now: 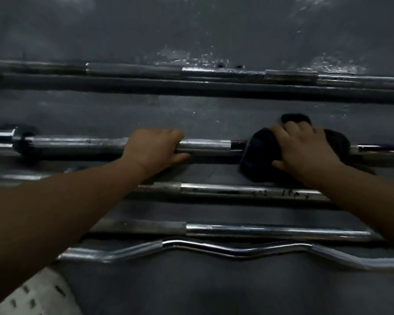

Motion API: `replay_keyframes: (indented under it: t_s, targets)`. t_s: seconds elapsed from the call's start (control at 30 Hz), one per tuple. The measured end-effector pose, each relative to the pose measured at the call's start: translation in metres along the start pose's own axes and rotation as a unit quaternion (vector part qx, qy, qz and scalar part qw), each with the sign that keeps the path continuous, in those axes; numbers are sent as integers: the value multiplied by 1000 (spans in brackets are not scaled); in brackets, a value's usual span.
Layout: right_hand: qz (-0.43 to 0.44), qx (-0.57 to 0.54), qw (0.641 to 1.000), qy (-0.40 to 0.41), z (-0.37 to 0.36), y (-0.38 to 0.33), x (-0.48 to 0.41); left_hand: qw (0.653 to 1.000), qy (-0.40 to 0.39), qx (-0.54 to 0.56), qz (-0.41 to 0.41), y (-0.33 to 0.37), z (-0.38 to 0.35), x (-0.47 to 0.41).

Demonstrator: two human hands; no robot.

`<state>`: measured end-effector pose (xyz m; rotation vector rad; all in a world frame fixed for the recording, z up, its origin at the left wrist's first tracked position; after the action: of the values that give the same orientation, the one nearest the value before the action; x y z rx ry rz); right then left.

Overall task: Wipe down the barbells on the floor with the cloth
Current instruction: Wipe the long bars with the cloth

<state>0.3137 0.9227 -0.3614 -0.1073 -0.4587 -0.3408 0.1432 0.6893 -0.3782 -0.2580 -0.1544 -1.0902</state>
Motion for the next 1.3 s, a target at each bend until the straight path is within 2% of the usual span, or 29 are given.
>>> replay_keyframes:
  t_s: [0.13,0.2,0.23,0.37,0.47,0.53,0.6,0.7,0.77,0.93,1.07,1.2,1.3]
  targets:
    - [-114,-71,990,52,0,-2,-8,999,-48,2,-12,-8,0,-22]
    - [-190,-116,970,99,4,-25,-7,998,-57,4,-27,-10,-1,-25]
    - [-199,-130,965,106,6,-46,-9,998,-56,5,-35,-10,-2,-25]
    - [-140,-177,974,4,11,-109,-24,996,-57,39,-52,-13,1,-21]
    - [-76,-181,978,-72,21,-98,-24,994,-54,71,-61,-16,2,-20]
    - [-31,-167,980,-100,24,-77,-17,995,-37,68,-59,-18,3,-21]
    - [-27,-153,982,-109,23,-44,-6,996,-28,62,-55,-18,1,-23]
    - [-90,-155,980,-90,20,16,11,996,-27,64,-48,-22,-1,-25]
    - [-131,-165,977,-35,20,44,22,995,-47,62,-58,-20,-1,-28]
    - [-233,-232,936,129,9,24,1,990,-117,46,-69,-20,-3,-37]
    - [-145,-237,952,132,4,22,-6,986,-163,23,-23,-18,-1,-39]
    - [-116,-222,960,124,3,26,-6,984,-171,9,45,-7,11,-28]
    - [-92,-233,961,114,1,26,-5,983,-180,25,4,14,26,-25]
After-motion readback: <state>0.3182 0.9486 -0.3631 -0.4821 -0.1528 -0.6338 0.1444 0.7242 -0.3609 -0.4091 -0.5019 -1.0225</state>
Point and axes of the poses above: each hand's wrist, its own x-axis away from the middle knuckle, its own z-axis out of the back of the hand, y = z × x, the point moved 7 cm from there along -x, towards the middle knuckle, and after that the axes turned 12 degrees about -x, right-handed, at the moved point
